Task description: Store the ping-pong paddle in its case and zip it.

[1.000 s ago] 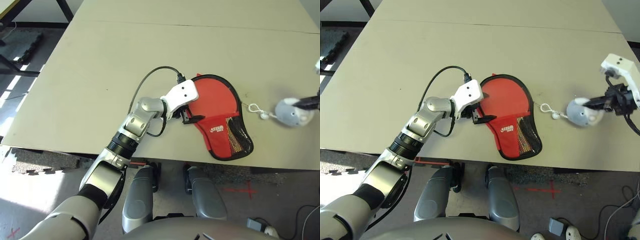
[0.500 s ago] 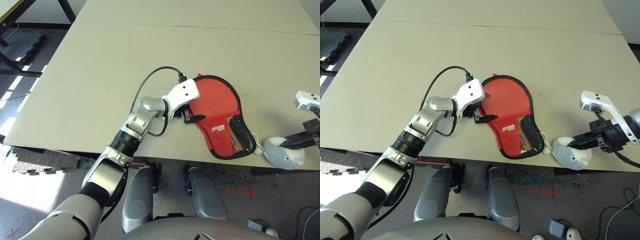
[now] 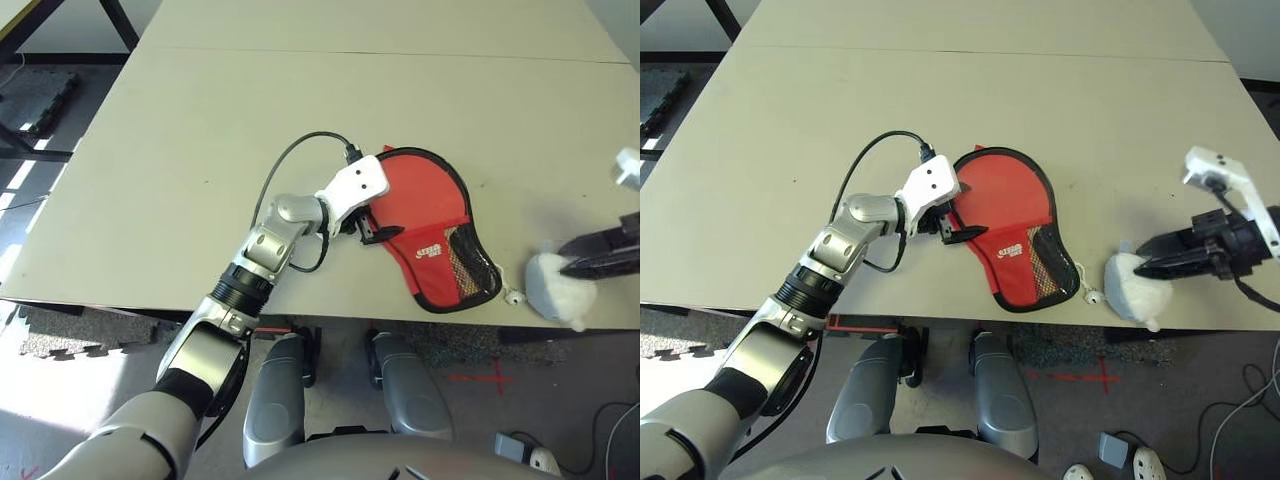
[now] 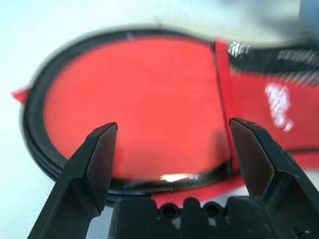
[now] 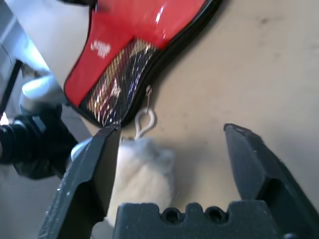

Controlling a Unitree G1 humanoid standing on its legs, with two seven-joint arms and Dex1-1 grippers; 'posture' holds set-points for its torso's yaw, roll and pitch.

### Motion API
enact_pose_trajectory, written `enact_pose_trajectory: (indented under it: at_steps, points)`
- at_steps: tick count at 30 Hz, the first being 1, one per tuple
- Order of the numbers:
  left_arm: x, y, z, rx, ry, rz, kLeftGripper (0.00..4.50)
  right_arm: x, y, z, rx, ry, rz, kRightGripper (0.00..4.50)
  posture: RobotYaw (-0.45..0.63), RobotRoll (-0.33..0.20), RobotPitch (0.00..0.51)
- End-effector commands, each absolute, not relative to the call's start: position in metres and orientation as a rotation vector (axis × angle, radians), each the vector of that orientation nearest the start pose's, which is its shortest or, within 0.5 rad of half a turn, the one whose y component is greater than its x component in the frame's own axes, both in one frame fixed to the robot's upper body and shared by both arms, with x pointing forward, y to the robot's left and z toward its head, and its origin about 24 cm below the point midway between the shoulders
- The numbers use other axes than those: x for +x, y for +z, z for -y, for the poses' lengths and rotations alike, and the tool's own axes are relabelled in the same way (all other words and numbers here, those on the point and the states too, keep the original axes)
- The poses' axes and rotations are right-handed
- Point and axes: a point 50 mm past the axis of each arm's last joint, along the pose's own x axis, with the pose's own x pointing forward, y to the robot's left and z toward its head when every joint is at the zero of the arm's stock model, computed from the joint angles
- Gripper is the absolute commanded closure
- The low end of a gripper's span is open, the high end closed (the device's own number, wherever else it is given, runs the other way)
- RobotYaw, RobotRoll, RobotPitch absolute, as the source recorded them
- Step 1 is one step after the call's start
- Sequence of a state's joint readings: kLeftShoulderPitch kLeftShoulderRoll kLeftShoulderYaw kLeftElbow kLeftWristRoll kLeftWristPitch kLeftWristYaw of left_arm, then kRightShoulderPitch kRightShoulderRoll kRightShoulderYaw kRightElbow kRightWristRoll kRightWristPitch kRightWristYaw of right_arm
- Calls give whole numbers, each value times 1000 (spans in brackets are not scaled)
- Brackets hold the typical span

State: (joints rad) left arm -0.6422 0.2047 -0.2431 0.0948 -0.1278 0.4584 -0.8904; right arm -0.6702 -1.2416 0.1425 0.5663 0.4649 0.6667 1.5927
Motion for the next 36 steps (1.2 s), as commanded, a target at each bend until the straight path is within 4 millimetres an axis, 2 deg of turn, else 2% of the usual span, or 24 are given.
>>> enact_pose_trajectory:
  at_steps: [1, 5, 8, 9, 11, 12, 19, 23, 29, 36]
  points:
    - [315, 176, -74, 115, -1149, 18, 0, 283, 210, 360, -7, 764, -523, 35, -88, 0, 238]
    - [327, 201, -109, -4, -939, 141, 0, 307, 211, 367, -11, 529, -257, 35, -70, 0, 236]
    - [336, 207, -132, -65, -786, 188, 0, 315, 210, 371, -31, 406, -135, 35, -56, 0, 236]
    - [343, 208, -154, -89, -642, 209, 0, 319, 208, 373, -69, 331, -58, 35, -56, 0, 236]
    - [350, 206, -193, -124, -402, 239, 0, 323, 200, 376, -87, 195, 21, 35, -33, 0, 239]
    - [352, 205, -206, -122, -315, 248, 0, 324, 196, 377, -88, 142, 45, 35, -33, 0, 239]
    - [351, 180, -258, -23, 11, 269, 0, 323, 178, 395, -89, -213, 95, 35, -9, 0, 242]
    - [351, 167, -265, -13, 48, 274, 0, 320, 172, 400, -75, -315, 109, 35, -2, 0, 244]
    - [351, 153, -269, 5, 75, 252, 0, 318, 165, 402, -65, -353, 100, 35, -10, 0, 241]
    - [352, 148, -268, 15, 70, 244, 0, 319, 159, 399, -58, -353, 94, 35, -16, 0, 243]
